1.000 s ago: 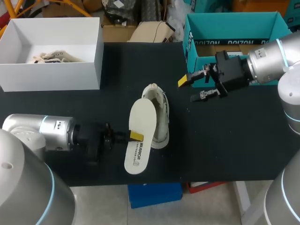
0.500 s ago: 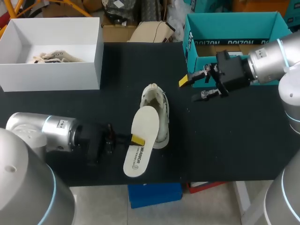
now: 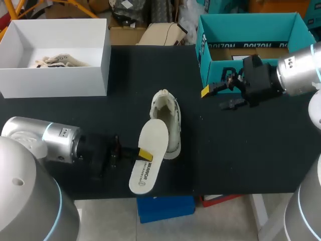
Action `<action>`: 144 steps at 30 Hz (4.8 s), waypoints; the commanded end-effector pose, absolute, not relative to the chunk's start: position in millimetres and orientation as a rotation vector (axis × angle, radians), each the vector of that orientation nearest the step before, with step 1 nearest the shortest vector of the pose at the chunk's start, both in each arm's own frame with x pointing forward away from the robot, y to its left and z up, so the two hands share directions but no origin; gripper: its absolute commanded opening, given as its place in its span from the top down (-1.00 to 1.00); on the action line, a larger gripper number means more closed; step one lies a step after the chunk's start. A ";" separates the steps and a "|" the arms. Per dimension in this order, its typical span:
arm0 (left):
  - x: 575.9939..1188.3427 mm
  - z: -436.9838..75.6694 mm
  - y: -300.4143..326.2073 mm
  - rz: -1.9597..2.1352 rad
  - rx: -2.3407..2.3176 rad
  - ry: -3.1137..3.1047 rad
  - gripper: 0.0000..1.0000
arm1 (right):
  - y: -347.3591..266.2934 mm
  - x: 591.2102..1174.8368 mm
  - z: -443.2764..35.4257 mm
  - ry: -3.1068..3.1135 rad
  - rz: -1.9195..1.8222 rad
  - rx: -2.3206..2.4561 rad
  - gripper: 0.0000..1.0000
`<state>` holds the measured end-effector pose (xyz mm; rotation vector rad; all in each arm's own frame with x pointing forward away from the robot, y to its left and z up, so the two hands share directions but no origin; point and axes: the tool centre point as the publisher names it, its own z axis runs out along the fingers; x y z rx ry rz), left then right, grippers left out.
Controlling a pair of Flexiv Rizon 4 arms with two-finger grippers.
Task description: Take the shoe out of the shoebox, open the shoe tongue, remove and reinsert the insole, then place the shoe into the shoebox
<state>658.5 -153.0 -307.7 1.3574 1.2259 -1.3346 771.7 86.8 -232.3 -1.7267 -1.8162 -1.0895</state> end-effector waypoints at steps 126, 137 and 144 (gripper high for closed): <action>719.5 -345.1 -183.3 -1.393 1.804 1.799 1.00 | 49.0 717.9 -246.7 -2.327 -1.345 -1.897 -1.00; 742.3 -362.9 -190.9 -1.315 1.820 1.834 1.00 | 49.0 717.9 -246.7 -2.327 -1.345 -1.897 -1.00; 758.8 -368.5 -197.9 -1.269 1.814 1.846 1.00 | 49.0 717.9 -246.7 -2.327 -1.345 -1.897 -1.00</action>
